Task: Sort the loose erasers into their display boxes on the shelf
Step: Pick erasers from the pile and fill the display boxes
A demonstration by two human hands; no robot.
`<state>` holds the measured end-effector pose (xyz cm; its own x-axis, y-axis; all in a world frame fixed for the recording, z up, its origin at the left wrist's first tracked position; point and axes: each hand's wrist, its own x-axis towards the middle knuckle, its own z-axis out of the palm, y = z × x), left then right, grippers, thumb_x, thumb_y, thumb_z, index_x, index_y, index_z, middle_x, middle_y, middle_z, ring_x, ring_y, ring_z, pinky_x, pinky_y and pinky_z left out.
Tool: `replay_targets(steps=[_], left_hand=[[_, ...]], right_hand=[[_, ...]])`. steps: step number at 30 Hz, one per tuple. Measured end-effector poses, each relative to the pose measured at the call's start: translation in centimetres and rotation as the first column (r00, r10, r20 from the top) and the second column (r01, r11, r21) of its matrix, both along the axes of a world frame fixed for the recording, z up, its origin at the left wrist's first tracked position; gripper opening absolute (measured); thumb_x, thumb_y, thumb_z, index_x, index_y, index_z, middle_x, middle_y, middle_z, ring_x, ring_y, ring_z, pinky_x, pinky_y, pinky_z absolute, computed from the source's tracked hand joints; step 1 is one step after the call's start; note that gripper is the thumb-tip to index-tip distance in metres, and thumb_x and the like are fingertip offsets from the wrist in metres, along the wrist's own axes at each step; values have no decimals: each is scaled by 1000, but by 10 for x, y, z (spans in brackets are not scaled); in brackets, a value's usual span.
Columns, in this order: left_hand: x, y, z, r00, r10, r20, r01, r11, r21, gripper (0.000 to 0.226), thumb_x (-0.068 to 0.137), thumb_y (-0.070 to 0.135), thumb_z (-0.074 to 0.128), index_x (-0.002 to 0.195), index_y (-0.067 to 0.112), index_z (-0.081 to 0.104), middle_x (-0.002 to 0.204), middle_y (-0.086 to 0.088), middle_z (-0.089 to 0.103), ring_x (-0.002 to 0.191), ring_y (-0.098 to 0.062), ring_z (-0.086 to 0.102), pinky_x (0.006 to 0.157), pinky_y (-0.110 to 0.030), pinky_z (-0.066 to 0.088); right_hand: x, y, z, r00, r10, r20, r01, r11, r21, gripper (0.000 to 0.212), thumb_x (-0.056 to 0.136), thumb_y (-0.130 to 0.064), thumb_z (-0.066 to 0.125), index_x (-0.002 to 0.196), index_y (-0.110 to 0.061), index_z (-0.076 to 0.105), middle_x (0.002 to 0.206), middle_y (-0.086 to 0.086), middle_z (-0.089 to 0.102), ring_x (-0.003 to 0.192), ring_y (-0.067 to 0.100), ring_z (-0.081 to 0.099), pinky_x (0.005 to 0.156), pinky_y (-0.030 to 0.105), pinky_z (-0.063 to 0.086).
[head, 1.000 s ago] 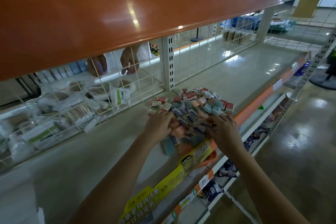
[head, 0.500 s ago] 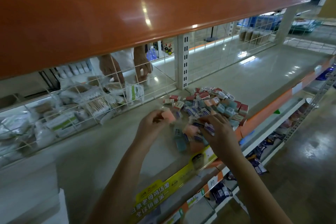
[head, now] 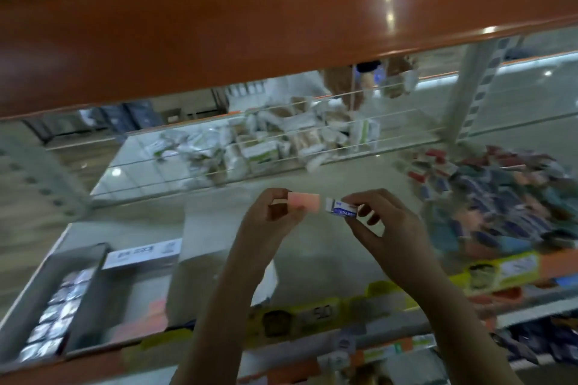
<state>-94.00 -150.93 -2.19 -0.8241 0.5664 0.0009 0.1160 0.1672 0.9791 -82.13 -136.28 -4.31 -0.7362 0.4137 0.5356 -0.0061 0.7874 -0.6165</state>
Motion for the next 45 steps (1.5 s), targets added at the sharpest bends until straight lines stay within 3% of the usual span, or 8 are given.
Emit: replay_targets(steps=[9,16,22,26,29,32,41,45], left_hand=[[-28,-117,3,992,126,-11,-127,992,-23,11,89,10,59,92,20,59,82,-2,70,75,-15,61,60,-19,42],[-45,-161,-8,996,84,-11,-85,991,-100,8,90,11,57,93,18,59,86,-1,71,76,-7,63,58,-10,42],[-52,-159,-16,1000,0,-10,-2,989,-147,8,87,20,63,86,28,60,83,2,70,84,-22,65,76,-37,50],[-54,-152,-16,999,-41,2,41,991,-126,3,87,22,62,87,24,60,79,3,69,75,-15,61,66,-25,45],[-57,-152,-17,996,-67,61,72,994,-79,3,88,18,61,89,20,60,78,0,69,72,-14,56,61,-23,39],[-60,-154,-19,992,-65,112,71,996,-49,7,88,14,61,89,20,61,76,1,70,73,-17,56,63,-28,37],[-59,-159,-16,984,-95,151,94,995,14,18,90,3,56,97,18,63,69,6,69,63,0,60,55,-7,40],[-60,-162,-16,981,-107,162,105,994,21,17,90,3,55,97,16,63,70,8,70,63,3,60,55,-6,40]], right_hand=[[-57,-88,4,953,261,153,-273,960,64,19,82,-18,62,101,-21,65,93,-12,55,82,0,45,73,0,36],[-72,-115,4,854,293,429,-416,881,225,15,89,-25,58,103,-24,63,100,-11,60,88,3,41,74,12,30],[-73,-115,8,746,147,650,-431,850,303,18,90,-30,55,106,-29,62,106,-14,61,98,6,40,76,21,22],[-79,-119,9,654,78,752,-469,822,322,22,87,-33,60,108,-28,65,106,-4,62,100,12,46,74,23,30],[-81,-124,6,604,59,795,-460,840,287,23,83,-32,64,106,-28,66,109,1,54,101,18,50,85,26,41],[-81,-127,8,575,74,815,-449,861,239,23,83,-27,66,105,-29,66,109,1,49,100,19,50,86,25,41],[-85,-129,13,477,96,874,-471,867,161,21,85,-33,65,105,-28,67,112,3,46,101,18,50,79,21,37],[-88,-131,13,472,88,877,-457,875,158,21,85,-34,63,103,-25,68,110,3,46,101,18,48,79,23,40]])
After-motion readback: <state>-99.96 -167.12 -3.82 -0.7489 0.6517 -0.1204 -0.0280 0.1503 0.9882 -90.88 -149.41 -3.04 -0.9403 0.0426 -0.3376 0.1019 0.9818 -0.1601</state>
